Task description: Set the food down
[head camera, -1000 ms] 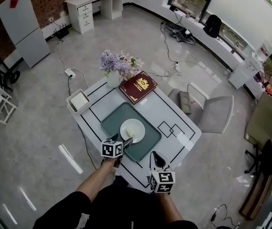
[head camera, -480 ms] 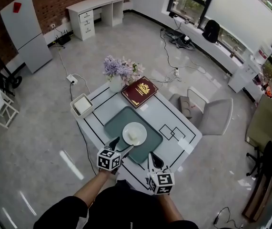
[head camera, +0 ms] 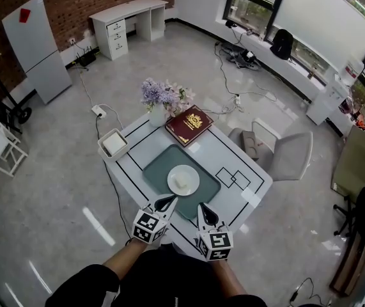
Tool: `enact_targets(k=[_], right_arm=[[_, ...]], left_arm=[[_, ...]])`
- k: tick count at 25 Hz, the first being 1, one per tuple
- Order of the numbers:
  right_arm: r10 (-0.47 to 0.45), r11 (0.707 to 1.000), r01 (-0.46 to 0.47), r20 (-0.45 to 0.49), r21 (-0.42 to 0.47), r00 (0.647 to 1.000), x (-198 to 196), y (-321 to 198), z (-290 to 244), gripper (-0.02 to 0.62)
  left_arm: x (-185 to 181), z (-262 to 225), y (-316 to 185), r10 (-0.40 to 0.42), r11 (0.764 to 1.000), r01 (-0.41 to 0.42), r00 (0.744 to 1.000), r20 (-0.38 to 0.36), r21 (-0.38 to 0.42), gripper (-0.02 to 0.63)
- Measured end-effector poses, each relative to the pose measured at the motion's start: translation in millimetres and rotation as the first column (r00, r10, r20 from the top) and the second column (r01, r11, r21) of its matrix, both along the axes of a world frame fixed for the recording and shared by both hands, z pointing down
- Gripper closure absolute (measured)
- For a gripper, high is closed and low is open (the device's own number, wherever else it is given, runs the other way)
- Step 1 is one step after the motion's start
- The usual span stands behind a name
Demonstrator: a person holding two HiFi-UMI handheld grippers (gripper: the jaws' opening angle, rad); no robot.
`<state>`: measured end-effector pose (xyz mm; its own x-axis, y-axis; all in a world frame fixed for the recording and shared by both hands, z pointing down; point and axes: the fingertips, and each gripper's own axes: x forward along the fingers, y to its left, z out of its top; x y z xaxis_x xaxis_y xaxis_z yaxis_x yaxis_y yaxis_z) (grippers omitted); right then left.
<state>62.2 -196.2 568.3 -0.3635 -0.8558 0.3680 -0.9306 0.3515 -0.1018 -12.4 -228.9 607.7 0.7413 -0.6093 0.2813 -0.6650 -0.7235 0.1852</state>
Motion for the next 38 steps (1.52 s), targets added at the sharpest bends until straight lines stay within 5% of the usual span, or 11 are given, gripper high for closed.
enact_targets(k=[19, 38], right_arm=[[0.007, 1.000, -0.007, -0.015, 0.007, 1.000, 1.8, 26.2, -3.6, 0.586], [0.070, 0.996, -0.068, 0.033, -0.050, 0.997, 15.8, 64.0, 13.0, 0.586]], left_arm=[[-5.9, -23.8, 45.4, 0.054, 0.997, -0.056, 0.998, 0.036, 0.056, 0.601], [-9.5, 1.1, 60.7, 0.047, 0.998, -0.046, 0.999, 0.017, -0.042, 0.601]])
